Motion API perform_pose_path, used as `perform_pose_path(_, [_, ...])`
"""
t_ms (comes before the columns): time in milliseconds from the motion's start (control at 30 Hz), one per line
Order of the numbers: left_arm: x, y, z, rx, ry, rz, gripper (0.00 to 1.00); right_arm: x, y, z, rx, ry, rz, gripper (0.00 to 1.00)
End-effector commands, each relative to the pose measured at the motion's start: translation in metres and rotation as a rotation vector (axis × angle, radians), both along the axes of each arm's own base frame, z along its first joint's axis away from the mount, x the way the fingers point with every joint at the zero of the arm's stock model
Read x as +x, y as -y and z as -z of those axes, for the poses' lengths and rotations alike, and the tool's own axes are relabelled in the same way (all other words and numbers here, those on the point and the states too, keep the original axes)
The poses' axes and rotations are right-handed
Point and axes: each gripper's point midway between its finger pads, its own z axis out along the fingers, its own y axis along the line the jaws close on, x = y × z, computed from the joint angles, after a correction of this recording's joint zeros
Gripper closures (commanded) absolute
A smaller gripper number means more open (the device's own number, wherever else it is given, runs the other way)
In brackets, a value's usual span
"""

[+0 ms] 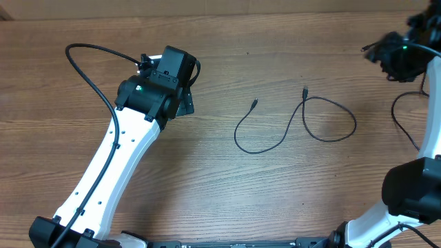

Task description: Untangle cables

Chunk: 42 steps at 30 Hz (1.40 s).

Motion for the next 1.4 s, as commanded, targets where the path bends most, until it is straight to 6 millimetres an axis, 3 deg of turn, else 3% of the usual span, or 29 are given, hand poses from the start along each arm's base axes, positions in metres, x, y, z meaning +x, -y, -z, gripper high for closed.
perform_pose_path(0, [-0.001,-0.006,-0.008,0.017,0.023,0.004,0.0,-0.008,-0.031,0.014,-0.038,-0.021,-0.223,0.0])
perform_pose_path(100, [-0.001,-0.006,-0.008,0.017,0.023,0.004,0.0,-0.013,-0.045,0.041,-0.023,-0.072,-0.257,0.0])
perform_pose_path(267, [-0.001,-0.006,-0.008,0.017,0.023,0.004,0.01,-0.035,-0.082,0.11,0.03,-0.183,-0.328,0.0])
perform_pose_path(467, [-0.001,-0.006,-0.008,0.017,0.023,0.004,0.0,-0.046,-0.118,0.155,0.039,-0.206,-0.374,0.0])
perform_pose_path(700, [-0.001,-0.006,-0.008,0.017,0.023,0.004,0.01,-0.046,-0.143,0.172,0.034,-0.179,-0.397,0.0])
perform_pose_path(833, [-0.001,-0.006,-0.008,0.017,0.023,0.004,0.0,-0.045,-0.136,0.181,-0.012,-0.194,-0.325,0.01])
perform_pose_path(900, [-0.001,-0.005,-0.008,0.017,0.023,0.005,0.0,-0.045,-0.133,0.186,-0.031,-0.205,-0.321,0.09])
perform_pose_path(1033, [-0.001,-0.006,-0.008,0.017,0.023,0.004,0.0,-0.047,-0.12,0.189,-0.098,-0.224,-0.298,0.15])
perform_pose_path(1233, [-0.001,-0.005,-0.008,0.017,0.023,0.004,0.0,-0.051,-0.113,0.195,-0.152,-0.257,-0.291,0.14])
perform_pose_path(1367, [-0.001,-0.006,-0.008,0.017,0.023,0.004,0.0,-0.053,-0.121,0.204,-0.16,-0.275,-0.316,0.14])
